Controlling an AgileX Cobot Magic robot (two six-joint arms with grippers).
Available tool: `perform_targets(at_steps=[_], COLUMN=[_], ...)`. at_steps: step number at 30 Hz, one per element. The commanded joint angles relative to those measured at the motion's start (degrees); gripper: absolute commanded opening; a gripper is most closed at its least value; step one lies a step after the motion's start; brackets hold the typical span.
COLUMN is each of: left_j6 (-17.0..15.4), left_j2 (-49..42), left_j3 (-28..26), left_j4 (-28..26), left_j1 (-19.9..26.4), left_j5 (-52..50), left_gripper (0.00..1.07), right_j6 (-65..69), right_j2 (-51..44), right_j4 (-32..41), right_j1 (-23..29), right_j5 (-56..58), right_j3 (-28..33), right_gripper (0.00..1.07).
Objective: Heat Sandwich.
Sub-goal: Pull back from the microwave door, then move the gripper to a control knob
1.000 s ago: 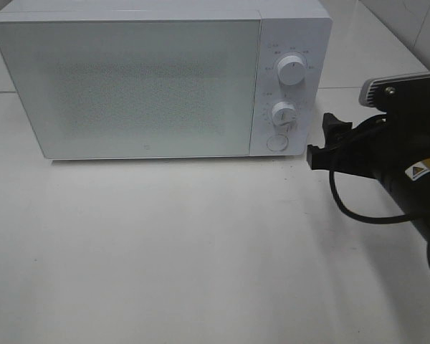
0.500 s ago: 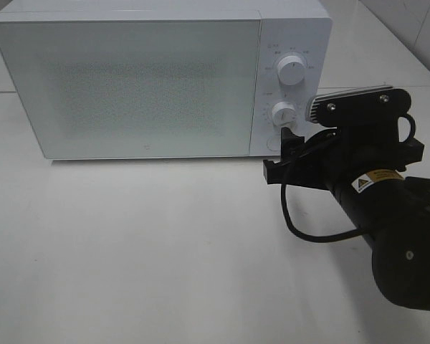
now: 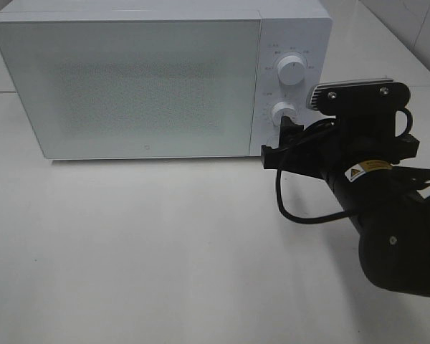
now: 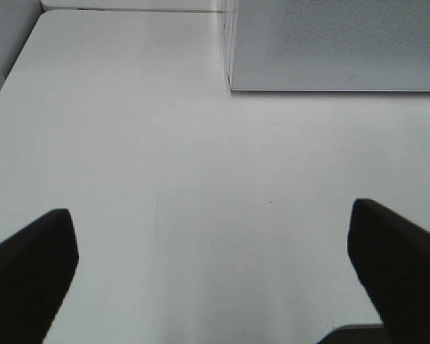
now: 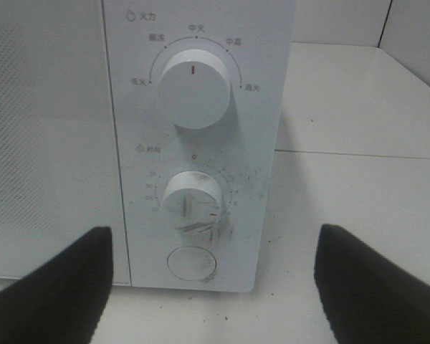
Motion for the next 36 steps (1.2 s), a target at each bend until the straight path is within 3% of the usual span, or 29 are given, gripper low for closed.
perform_targets(at_steps=[1, 10, 21, 36], left_j6=[-0.1, -0.1, -0.1, 0.1], left_j2=[-1.3, -1.3, -1.3, -1.3], left_j3=[0.1, 0.1, 0.1, 0.1], left_j4=[-0.4, -0.4, -0.4, -0.4], left_j1=[0.2, 0.2, 0.2, 0.2], left_j5=[-0.7, -0.7, -0.7, -0.7], left_gripper=[0.98, 0.98, 0.98, 0.98], right_j6=[0.6, 0.9, 1.9, 1.9], right_j2=[2.4, 8.1, 12.8, 15.9], right_j4=[-0.6, -0.6, -4.8, -6.6], right_j1=[-1.4, -1.5, -6.5, -9.6], right_j5=[-0.3, 0.2, 3.9, 5.7], right_j3=[-2.2, -7.8, -14.0, -18.6], right_gripper=[0.75, 0.75, 0.75, 0.75])
